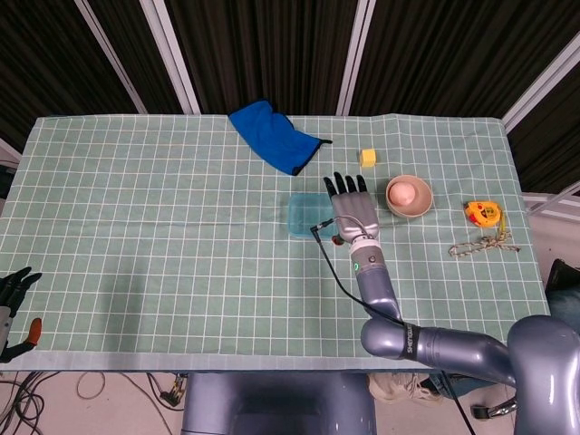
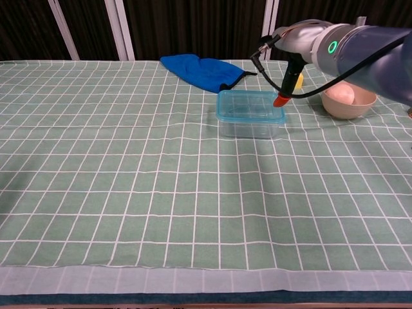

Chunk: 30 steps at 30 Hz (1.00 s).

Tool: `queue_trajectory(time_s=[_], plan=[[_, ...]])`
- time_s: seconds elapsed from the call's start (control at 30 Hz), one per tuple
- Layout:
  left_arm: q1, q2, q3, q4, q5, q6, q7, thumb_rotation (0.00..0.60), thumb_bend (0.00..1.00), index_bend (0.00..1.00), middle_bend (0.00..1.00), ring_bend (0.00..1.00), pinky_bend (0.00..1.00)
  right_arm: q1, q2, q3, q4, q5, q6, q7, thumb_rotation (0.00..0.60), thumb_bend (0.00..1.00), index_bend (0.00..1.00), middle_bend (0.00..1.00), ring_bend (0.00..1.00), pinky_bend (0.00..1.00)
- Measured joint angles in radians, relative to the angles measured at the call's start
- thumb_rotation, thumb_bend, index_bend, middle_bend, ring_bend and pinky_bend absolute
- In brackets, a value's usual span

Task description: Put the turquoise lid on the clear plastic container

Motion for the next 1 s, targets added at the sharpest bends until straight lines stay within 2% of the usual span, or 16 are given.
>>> queue_trajectory(time_s=[0.3, 0.43, 0.53, 0.63, 0.8, 0.9, 1.0], plan=[[0.004, -0.006, 0.000, 0.013, 0.027, 0.024, 0.006, 0.600, 0.52, 0.10, 0.00, 0.00, 0.00, -0.093, 0.179, 0.004, -0.288, -0.036, 0.135, 0.025, 0.600, 0.15, 0.00, 0.00, 0.03, 0.00], [0.010, -0.014, -0.003, 0.026, 0.052, 0.058, 0.006, 0.600, 0.53, 0.10, 0.00, 0.00, 0.00, -0.180, 0.273, -0.012, -0.407, -0.122, 0.205, 0.094, 0.600, 0.15, 0.00, 0.00, 0.03, 0.00], [0.016, -0.022, -0.005, 0.038, 0.077, 0.088, 0.006, 0.600, 0.52, 0.10, 0.00, 0.00, 0.00, -0.253, 0.342, -0.044, -0.472, -0.219, 0.241, 0.155, 0.600, 0.15, 0.00, 0.00, 0.03, 0.00], [0.022, -0.028, -0.006, 0.045, 0.104, 0.117, 0.006, 0.600, 0.52, 0.10, 0.00, 0.00, 0.00, -0.329, 0.403, -0.095, -0.523, -0.339, 0.272, 0.217, 0.600, 0.15, 0.00, 0.00, 0.03, 0.00], [0.032, -0.036, -0.006, 0.055, 0.158, 0.170, 0.007, 0.600, 0.52, 0.10, 0.00, 0.00, 0.00, -0.485, 0.487, -0.223, -0.563, -0.593, 0.339, 0.353, 0.600, 0.15, 0.00, 0.00, 0.00, 0.00], [0.036, -0.041, -0.005, 0.066, 0.193, 0.201, 0.003, 0.600, 0.53, 0.10, 0.00, 0.00, 0.00, -0.591, 0.518, -0.315, -0.542, -0.757, 0.388, 0.451, 0.600, 0.15, 0.00, 0.00, 0.00, 0.00], [0.035, -0.045, -0.003, 0.086, 0.219, 0.210, 0.000, 0.600, 0.52, 0.10, 0.00, 0.00, 0.00, -0.703, 0.531, -0.392, -0.478, -0.883, 0.442, 0.570, 0.600, 0.15, 0.00, 0.00, 0.00, 0.00]])
